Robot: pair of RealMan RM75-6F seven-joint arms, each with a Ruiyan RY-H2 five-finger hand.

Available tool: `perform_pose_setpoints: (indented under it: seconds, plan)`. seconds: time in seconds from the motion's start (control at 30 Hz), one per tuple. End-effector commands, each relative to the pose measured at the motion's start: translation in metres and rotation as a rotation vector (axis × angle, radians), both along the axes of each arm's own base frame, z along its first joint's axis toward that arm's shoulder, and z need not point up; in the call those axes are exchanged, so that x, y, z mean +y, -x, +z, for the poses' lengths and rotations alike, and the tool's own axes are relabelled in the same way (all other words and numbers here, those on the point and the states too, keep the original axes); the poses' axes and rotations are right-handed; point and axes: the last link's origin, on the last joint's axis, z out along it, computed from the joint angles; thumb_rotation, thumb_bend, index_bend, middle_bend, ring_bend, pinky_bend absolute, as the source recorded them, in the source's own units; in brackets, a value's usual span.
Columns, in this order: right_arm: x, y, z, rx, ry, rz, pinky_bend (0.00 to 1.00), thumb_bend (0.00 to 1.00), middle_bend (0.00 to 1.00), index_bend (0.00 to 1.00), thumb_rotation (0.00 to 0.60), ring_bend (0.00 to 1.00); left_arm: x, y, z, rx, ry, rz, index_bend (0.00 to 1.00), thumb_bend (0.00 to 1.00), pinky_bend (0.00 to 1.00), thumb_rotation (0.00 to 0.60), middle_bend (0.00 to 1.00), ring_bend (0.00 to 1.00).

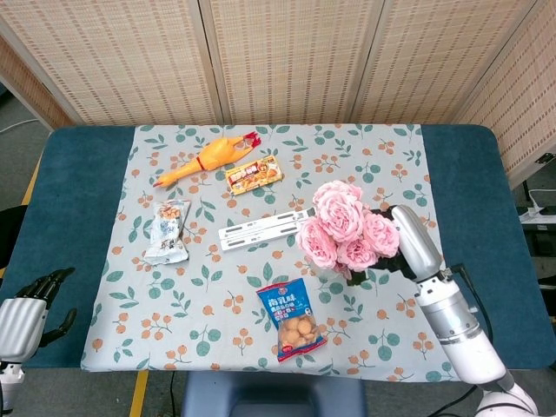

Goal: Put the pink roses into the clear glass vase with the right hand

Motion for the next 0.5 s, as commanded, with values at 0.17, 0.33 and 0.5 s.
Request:
perform_pose_setpoints:
  seconds: [0.17, 0.33, 0.5]
  plan:
    - [-0.018, 0.006, -0.014, -0.026, -0.072, -0.004, 0.98, 0.66, 0.89, 0.91, 0.600, 0.94, 0.000, 0.000, 0.000, 0.004, 0.002, -0.001, 0.16, 0.37, 0.44, 0.600, 0.22, 0.27]
    - [-0.026, 0.010, -0.019, -0.027, -0.103, -0.003, 0.98, 0.66, 0.89, 0.91, 0.600, 0.94, 0.001, 0.001, 0.000, 0.002, 0.000, 0.004, 0.16, 0.37, 0.44, 0.600, 0.22, 0.27]
    - [-0.026, 0.002, -0.016, -0.036, -0.100, 0.011, 0.98, 0.66, 0.89, 0.91, 0.600, 0.94, 0.001, 0.001, 0.000, 0.001, -0.001, 0.003, 0.16, 0.37, 0.44, 0.600, 0.22, 0.27]
